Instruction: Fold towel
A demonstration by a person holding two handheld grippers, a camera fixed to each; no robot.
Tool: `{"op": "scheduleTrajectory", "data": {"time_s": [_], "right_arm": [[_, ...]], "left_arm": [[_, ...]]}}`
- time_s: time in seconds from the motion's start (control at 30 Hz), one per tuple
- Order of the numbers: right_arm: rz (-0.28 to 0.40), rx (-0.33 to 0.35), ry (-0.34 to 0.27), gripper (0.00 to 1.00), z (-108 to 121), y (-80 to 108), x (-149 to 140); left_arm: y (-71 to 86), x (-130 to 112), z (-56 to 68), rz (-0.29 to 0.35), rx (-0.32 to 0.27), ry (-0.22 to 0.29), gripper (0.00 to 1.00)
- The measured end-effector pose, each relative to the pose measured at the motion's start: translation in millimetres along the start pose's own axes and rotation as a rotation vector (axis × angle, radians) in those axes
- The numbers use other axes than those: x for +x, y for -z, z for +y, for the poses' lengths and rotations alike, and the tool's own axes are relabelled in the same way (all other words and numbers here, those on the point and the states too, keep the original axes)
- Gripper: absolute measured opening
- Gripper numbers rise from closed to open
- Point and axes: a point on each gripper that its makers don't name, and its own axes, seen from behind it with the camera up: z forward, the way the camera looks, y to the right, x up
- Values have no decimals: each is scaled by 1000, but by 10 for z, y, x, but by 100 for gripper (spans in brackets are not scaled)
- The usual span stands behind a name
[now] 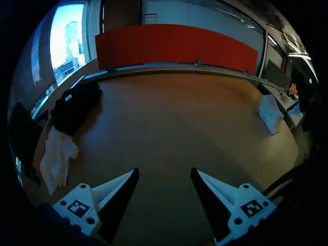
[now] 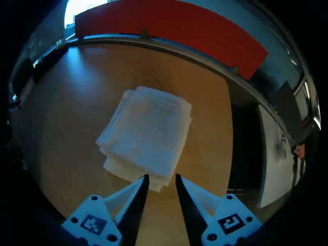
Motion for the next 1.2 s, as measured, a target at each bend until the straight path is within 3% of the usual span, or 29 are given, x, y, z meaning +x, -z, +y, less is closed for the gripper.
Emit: {"op": "scheduleTrajectory", "data": {"time_s": [0.1,0.5,0.83,1.2], "right_arm": [[21,4,-16,99,-59,9,63],[78,15,-55,100,-226,20,217],[202,5,-178,100,-256,126,529],[400,-33,-335,100,-264,310,911]], "left_arm": [[3,-3,3,2,0,1,94],[17,30,-4,13,3,1,93],[33,73,-20,24,5,12,94],[38,115,-35,34,7,27,94]]}}
